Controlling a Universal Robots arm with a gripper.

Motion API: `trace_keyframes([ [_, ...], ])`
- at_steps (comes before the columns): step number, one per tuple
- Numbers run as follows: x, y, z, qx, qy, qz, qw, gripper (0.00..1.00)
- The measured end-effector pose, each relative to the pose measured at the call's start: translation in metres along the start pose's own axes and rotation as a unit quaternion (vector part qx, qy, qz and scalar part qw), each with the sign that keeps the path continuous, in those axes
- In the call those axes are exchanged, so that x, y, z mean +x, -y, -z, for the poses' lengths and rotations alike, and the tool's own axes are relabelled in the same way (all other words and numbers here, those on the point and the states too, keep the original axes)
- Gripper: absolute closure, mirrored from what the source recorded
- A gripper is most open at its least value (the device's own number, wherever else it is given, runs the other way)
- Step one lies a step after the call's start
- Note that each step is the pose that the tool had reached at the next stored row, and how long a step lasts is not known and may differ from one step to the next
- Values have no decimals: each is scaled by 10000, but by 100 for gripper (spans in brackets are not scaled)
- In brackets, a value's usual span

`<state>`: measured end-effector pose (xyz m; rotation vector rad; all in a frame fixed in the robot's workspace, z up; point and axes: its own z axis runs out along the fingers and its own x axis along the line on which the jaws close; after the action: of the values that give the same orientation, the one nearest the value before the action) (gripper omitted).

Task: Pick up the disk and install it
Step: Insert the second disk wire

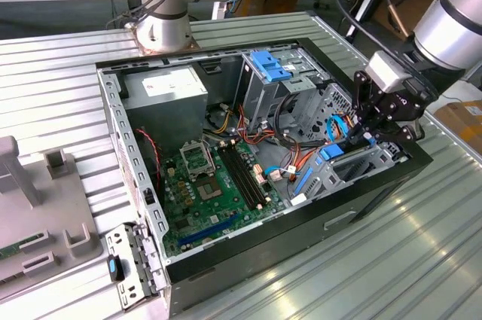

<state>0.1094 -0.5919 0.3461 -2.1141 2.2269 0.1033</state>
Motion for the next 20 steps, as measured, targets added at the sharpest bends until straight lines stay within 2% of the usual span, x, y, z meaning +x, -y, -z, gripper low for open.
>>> trace_keyframes([
  [12,8,0,-9,1,0,-6,10000,84],
  [13,8,0,-9,1,0,-6,10000,83],
  [14,9,0,-9,1,0,-6,10000,77],
  [15,9,0,-8,1,0,-6,10000,77],
  [16,9,0,-8,1,0,-6,10000,70],
  [18,10,0,1,1,-1,-6,10000,70],
  [20,5,0,46,1,1,-6,10000,70],
])
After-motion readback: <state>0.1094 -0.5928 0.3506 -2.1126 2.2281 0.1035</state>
